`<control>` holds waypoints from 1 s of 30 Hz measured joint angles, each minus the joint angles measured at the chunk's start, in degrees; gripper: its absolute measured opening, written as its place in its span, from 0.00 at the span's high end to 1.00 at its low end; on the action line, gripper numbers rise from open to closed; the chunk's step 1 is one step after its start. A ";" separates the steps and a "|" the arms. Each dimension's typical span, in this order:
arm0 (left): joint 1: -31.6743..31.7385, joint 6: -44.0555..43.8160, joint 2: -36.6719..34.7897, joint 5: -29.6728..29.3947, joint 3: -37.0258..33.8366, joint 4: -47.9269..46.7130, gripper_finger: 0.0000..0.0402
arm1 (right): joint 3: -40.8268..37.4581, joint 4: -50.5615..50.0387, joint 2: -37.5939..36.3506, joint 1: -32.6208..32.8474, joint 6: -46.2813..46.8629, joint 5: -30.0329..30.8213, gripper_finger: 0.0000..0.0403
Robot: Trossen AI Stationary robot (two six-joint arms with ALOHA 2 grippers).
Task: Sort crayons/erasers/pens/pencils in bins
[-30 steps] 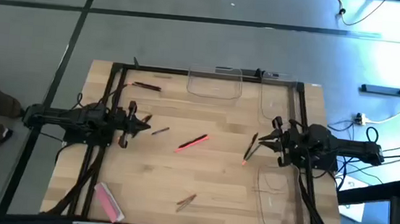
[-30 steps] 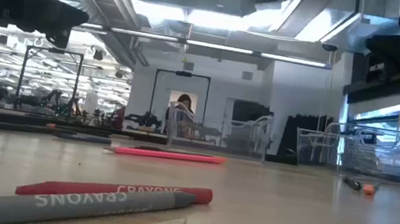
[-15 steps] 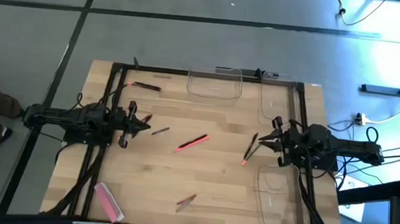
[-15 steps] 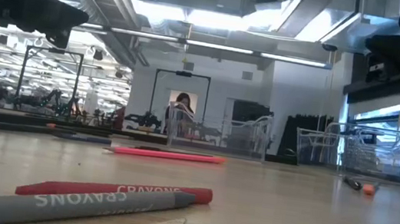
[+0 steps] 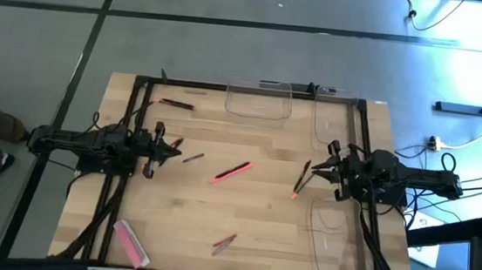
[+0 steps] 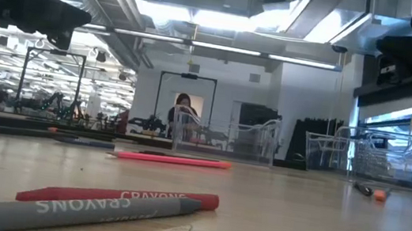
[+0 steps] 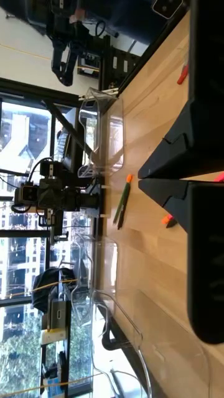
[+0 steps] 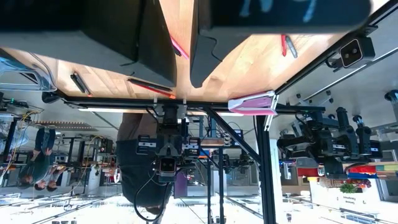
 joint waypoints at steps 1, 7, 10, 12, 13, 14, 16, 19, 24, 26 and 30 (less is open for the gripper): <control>0.00 0.02 -0.01 0.01 0.00 0.00 1.00 | 0.00 0.00 -0.02 0.00 -0.02 0.00 0.87; 0.00 0.00 -0.02 0.01 0.01 0.00 1.00 | -0.02 0.00 0.00 0.00 0.00 0.00 0.87; 0.00 0.00 -0.01 0.01 0.00 0.00 1.00 | -0.02 0.04 -0.02 0.00 -0.04 0.02 0.87; 0.00 0.01 -0.02 0.01 0.00 0.00 1.00 | -0.02 0.49 0.00 -0.02 -0.06 0.02 0.87; 0.00 0.02 0.00 0.00 -0.01 0.01 1.00 | 0.00 0.98 0.00 -0.02 -0.22 0.02 0.87; 0.00 0.01 0.00 0.00 0.00 0.00 1.00 | 0.00 1.37 -0.01 0.00 -0.18 0.03 0.87; 0.00 0.02 -0.02 -0.01 0.01 -0.01 1.00 | 0.00 2.24 0.00 -0.01 0.17 0.02 0.87; 0.00 0.00 0.00 -0.01 0.01 -0.01 1.00 | 0.03 4.37 0.00 0.00 0.15 0.02 0.87; 0.00 0.01 -0.01 -0.01 -0.01 -0.01 1.00 | 0.05 4.67 0.00 -0.04 -0.14 0.31 0.87; 0.00 0.01 -0.01 0.00 -0.01 -0.01 1.00 | 0.03 5.86 0.02 -0.04 -0.44 1.88 0.87; 0.00 0.02 -0.02 -0.01 0.01 -0.01 1.00 | 1.14 10.78 0.04 -0.04 -2.45 5.81 0.89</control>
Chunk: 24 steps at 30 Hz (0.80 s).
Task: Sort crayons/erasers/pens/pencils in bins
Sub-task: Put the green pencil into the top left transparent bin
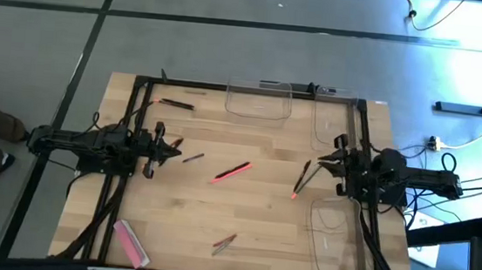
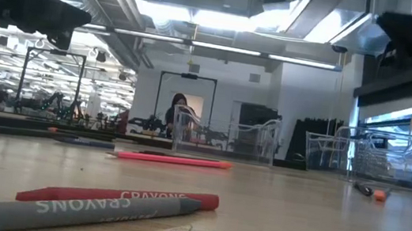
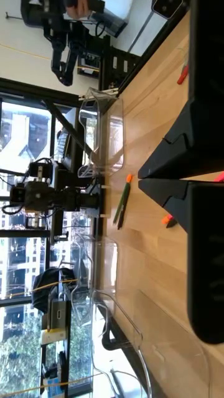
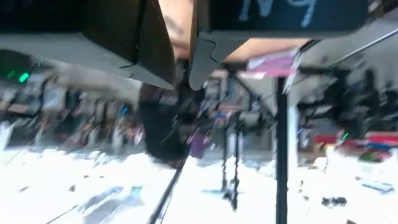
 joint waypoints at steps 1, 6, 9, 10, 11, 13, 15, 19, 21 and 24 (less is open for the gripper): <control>0.00 -0.02 0.00 0.00 -0.02 0.00 1.00 | 1.08 -0.03 0.00 0.00 -0.54 1.12 0.90; 0.00 -0.02 0.02 0.01 -0.02 0.01 1.00 | 11.10 -10.69 2.28 0.00 -5.19 4.72 0.98; 0.00 -0.02 0.02 0.02 0.00 0.00 1.00 | 20.17 -22.07 7.03 0.00 -4.79 9.22 0.99; 0.00 -0.02 0.02 0.00 -0.02 0.00 1.00 | 23.31 -26.25 9.14 0.00 -4.10 10.33 0.99; 0.00 -0.01 0.02 0.00 -0.01 0.01 1.00 | 26.39 -30.03 11.36 -0.02 -2.71 11.00 0.99; 0.00 -0.01 0.01 0.00 -0.01 0.01 1.00 | 32.35 -36.66 15.91 -0.02 0.98 11.49 0.99; 0.00 -0.02 0.02 0.02 -0.02 0.00 1.00 | 38.27 -42.19 20.61 -0.02 4.00 11.39 0.99; 0.00 -0.01 0.02 0.00 -0.01 0.01 1.00 | 49.72 -56.07 29.89 -0.02 8.11 11.28 0.99; 0.00 -0.01 0.02 0.00 -0.02 0.00 1.00 | 54.78 -63.77 33.89 -0.02 8.91 9.99 1.00; 0.02 -0.02 0.02 0.02 0.00 0.00 1.00 | 60.62 -73.63 39.18 -0.02 8.51 6.54 1.00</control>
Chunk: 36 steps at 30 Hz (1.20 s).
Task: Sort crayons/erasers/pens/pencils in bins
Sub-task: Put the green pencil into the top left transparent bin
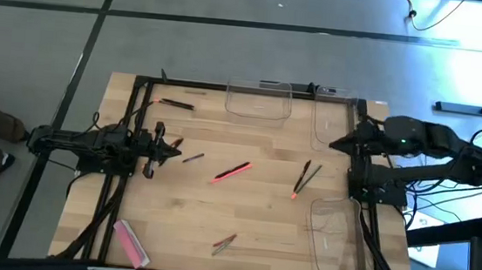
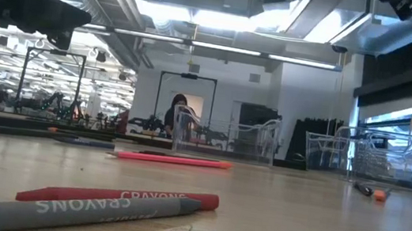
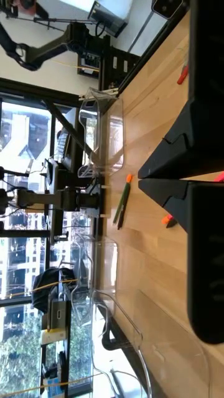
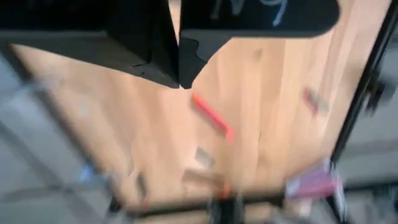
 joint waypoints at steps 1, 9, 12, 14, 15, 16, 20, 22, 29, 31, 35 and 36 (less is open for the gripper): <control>-0.02 0.00 0.00 -0.02 -0.02 0.00 1.00 | 1.55 -2.44 1.48 0.00 -0.45 -0.95 1.00; -0.02 0.02 -0.02 -0.02 0.00 0.00 1.00 | 7.90 -10.88 8.71 0.03 -6.18 -5.39 1.00; -0.02 0.00 0.00 -0.02 -0.02 0.02 1.00 | 7.64 -11.01 9.70 0.04 -6.44 -5.40 1.00; -0.02 0.00 -0.01 -0.01 -0.02 0.00 1.00 | 7.62 -12.16 10.75 0.04 -7.46 -5.38 1.00; -0.02 0.01 0.00 0.00 -0.02 0.00 1.00 | 7.60 -12.64 11.30 0.04 -7.68 -5.38 1.00; -0.02 0.00 0.00 -0.02 -0.01 0.00 1.00 | 7.58 -13.07 11.86 0.04 -7.97 -5.40 0.99; -0.02 0.02 0.00 -0.02 -0.02 0.02 1.00 | 7.58 -16.14 14.09 0.04 -10.21 -5.40 0.99; -0.02 0.00 0.00 -0.01 -0.01 0.01 1.00 | 7.55 -17.44 15.22 0.04 -10.40 -5.40 0.99; -0.02 0.02 0.00 0.00 -0.02 0.00 1.00 | 7.55 -18.70 18.35 0.04 -12.34 -5.42 0.99; -0.02 0.02 0.00 -0.02 0.00 0.00 1.00 | 7.53 -18.77 19.15 0.04 -14.38 -5.45 0.99; -0.02 0.00 0.00 0.00 -0.01 0.01 1.00 | 7.53 -19.29 20.78 0.08 -20.01 -5.48 0.99; -0.02 0.00 -0.02 -0.02 -0.02 0.02 1.00 | 7.53 -19.57 21.30 0.09 -21.47 -5.46 0.99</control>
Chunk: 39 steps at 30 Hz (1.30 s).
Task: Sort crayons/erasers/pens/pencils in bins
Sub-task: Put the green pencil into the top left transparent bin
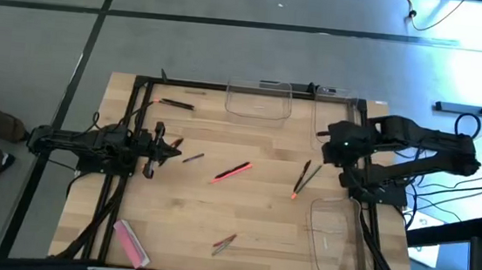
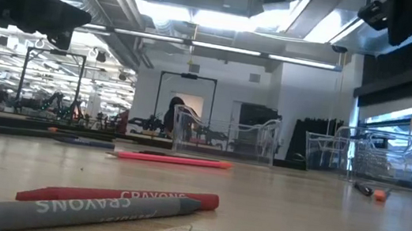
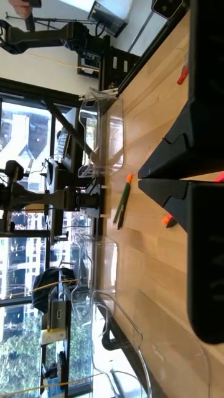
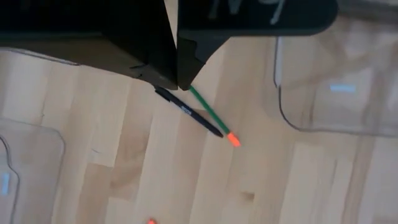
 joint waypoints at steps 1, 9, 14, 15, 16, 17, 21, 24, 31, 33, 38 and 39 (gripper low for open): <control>0.00 0.02 0.02 0.00 0.02 -0.02 1.00 | 0.00 -0.15 0.57 0.00 -1.23 0.04 0.99; 0.00 0.00 0.02 0.01 0.02 -0.02 1.00 | -0.04 0.09 7.56 0.00 -5.29 1.19 0.99; 0.00 0.02 0.02 0.00 0.00 0.00 1.00 | -0.07 0.49 12.15 -0.02 -3.98 0.58 0.98; 0.00 0.02 0.02 0.02 0.00 0.00 1.00 | -0.07 0.62 12.94 -0.02 -3.81 0.58 0.97; 0.00 0.01 0.02 0.00 0.01 -0.01 1.00 | -0.07 0.63 13.72 -0.02 -3.40 0.58 0.95; 0.01 0.01 0.02 0.01 0.00 -0.01 1.00 | -0.07 0.66 14.50 -0.02 -2.57 0.58 0.93; 0.00 0.01 0.02 0.00 0.00 -0.02 1.00 | -0.07 1.61 17.55 -0.02 -0.84 0.58 0.86; 0.00 0.00 0.02 0.00 0.02 -0.02 1.00 | -0.07 2.11 19.72 0.00 -0.94 0.58 0.80; 0.00 0.00 0.02 0.02 0.02 -0.02 1.00 | -0.07 5.78 24.09 1.64 -2.39 -0.84 0.72; 0.00 0.02 0.00 0.00 0.02 0.00 1.00 | -0.07 6.44 24.94 2.94 -2.52 -0.94 0.72; 0.00 0.02 0.02 0.02 0.00 -0.02 1.00 | -0.07 9.52 27.39 7.36 -2.41 -0.95 0.72; 0.00 0.01 0.02 0.01 0.00 -0.02 1.00 | -0.07 10.31 27.99 8.40 -2.22 -0.95 0.72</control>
